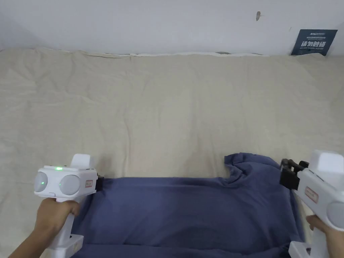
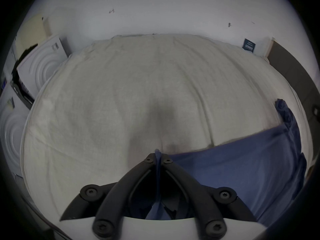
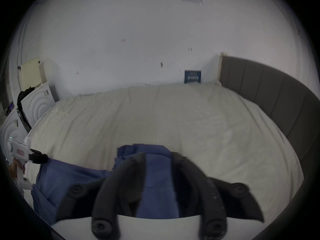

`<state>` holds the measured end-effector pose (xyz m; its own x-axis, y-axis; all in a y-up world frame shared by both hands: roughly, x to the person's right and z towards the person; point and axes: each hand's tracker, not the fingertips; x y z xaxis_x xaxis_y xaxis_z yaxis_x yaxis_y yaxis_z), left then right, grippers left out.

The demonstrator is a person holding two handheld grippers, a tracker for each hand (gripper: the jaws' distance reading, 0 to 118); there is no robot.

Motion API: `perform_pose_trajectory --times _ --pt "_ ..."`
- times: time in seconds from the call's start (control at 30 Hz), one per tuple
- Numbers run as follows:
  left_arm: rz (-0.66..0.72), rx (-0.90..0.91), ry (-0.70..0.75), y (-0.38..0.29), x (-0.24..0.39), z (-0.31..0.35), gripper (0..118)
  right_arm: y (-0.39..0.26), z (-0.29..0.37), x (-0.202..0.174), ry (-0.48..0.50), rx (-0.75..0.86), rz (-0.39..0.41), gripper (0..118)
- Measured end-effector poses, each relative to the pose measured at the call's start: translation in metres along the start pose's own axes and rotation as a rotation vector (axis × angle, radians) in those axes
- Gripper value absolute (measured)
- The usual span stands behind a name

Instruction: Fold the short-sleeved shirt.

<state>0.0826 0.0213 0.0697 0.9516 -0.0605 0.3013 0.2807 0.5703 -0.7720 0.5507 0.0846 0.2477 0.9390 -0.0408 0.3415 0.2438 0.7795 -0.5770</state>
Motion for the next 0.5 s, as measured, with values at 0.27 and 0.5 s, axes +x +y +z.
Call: perform_pose_trajectory --times 0.27,0.5 --pt "0.002 0.142 -0.07 0.0 -0.014 0.059 4 -0.005 -0.101 0.01 -0.062 -0.291 -0.012 95" --pt "0.044 0.147 -0.08 -0.005 -0.025 0.058 4 -0.017 -0.085 0.0 -0.094 -0.288 0.038 3"
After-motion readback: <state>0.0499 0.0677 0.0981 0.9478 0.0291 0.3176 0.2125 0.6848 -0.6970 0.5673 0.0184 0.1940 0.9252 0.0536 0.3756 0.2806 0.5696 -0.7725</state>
